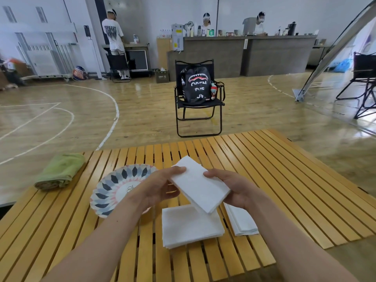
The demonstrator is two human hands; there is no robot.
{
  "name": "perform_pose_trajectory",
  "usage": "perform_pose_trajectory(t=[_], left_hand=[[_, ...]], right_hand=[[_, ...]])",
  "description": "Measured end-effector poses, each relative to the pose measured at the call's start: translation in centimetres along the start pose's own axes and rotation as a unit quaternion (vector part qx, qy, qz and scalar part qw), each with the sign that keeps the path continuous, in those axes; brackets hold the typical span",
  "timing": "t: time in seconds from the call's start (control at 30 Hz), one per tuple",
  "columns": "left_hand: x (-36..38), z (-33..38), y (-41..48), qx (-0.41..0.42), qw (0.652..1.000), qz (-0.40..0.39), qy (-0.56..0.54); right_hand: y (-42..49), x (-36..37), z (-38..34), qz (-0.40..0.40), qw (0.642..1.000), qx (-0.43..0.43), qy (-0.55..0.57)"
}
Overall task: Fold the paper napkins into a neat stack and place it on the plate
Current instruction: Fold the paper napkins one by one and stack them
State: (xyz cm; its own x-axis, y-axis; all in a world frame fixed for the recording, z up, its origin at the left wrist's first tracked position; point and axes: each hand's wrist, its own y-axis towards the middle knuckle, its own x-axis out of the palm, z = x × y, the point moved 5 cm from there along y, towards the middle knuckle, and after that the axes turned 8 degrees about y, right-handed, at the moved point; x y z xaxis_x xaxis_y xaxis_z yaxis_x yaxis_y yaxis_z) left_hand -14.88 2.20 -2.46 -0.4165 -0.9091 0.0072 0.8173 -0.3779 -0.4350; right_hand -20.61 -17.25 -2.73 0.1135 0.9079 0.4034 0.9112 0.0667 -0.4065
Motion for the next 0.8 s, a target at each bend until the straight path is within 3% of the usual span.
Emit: perform_pose_trajectory(t=[0.2,0.43,0.6,0.8], left_hand=[[-1.0,-1.1,-2.2,0.001,0.997,0.08,-0.013],[-2.4,-4.2,-5.4,0.006,0.972,0.142,0.185],[-2.5,-6.3,-5.5,-0.021,0.945,0.139,0.295],[-2.4,-6.8,-5.0,-0.035,0.926,0.149,0.344]], right_hand=[[-0.3,-1.6,1.2,0.069,0.997,0.017,-0.02],[-1.0,-2.3,2.7,0.134,0.985,-0.01,-0.107],[-1.3,-2.3,4.1,0.177,0.952,-0.045,-0.245],[-1.5,-2.5,4.8,0.214,0.907,-0.048,-0.36]])
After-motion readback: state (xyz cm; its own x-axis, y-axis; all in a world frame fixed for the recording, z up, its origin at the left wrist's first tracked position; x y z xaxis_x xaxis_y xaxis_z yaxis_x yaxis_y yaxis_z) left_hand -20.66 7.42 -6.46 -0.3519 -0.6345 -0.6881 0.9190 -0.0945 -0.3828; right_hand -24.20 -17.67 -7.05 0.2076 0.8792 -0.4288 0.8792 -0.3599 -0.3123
